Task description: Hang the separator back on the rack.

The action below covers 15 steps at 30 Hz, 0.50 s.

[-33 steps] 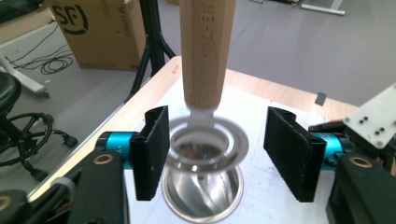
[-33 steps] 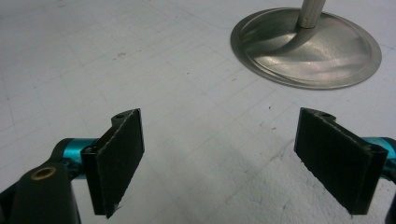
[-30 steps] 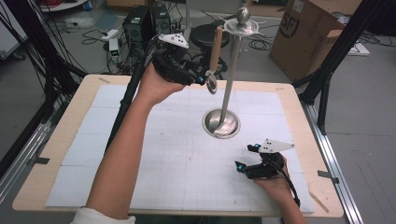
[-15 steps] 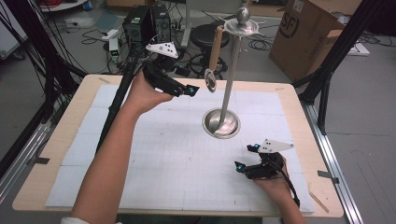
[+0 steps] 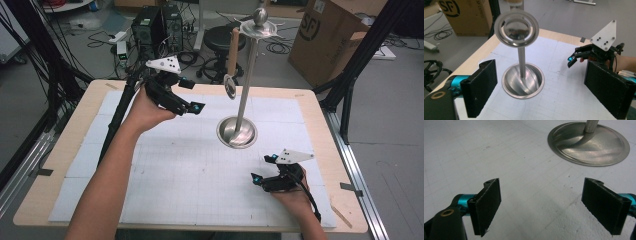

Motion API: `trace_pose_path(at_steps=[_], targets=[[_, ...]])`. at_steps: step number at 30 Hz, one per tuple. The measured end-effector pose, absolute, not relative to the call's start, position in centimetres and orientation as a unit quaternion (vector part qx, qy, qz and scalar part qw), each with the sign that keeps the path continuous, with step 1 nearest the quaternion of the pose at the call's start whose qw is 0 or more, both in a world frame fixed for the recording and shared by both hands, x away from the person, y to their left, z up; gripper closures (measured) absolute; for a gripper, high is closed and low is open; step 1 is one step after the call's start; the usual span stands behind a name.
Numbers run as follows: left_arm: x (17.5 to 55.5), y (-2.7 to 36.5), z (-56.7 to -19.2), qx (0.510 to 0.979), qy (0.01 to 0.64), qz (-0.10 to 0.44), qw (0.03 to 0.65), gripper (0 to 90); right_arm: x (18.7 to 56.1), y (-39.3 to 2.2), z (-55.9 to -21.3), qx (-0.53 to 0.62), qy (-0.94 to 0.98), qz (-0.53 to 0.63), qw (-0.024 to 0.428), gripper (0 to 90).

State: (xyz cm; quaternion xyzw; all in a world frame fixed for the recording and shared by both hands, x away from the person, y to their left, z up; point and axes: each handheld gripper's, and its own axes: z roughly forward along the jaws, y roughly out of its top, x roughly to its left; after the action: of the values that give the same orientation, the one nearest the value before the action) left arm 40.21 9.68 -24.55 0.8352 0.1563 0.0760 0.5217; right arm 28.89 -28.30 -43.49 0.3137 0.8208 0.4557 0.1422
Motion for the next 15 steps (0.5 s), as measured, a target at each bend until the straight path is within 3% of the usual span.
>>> trace_pose_path(at_steps=[15], targets=[[39.8,11.5,-28.1,0.842,0.178,0.061,0.505,7.2,28.9,-28.2,-43.6,0.315,0.822,0.454,0.141,15.1]])
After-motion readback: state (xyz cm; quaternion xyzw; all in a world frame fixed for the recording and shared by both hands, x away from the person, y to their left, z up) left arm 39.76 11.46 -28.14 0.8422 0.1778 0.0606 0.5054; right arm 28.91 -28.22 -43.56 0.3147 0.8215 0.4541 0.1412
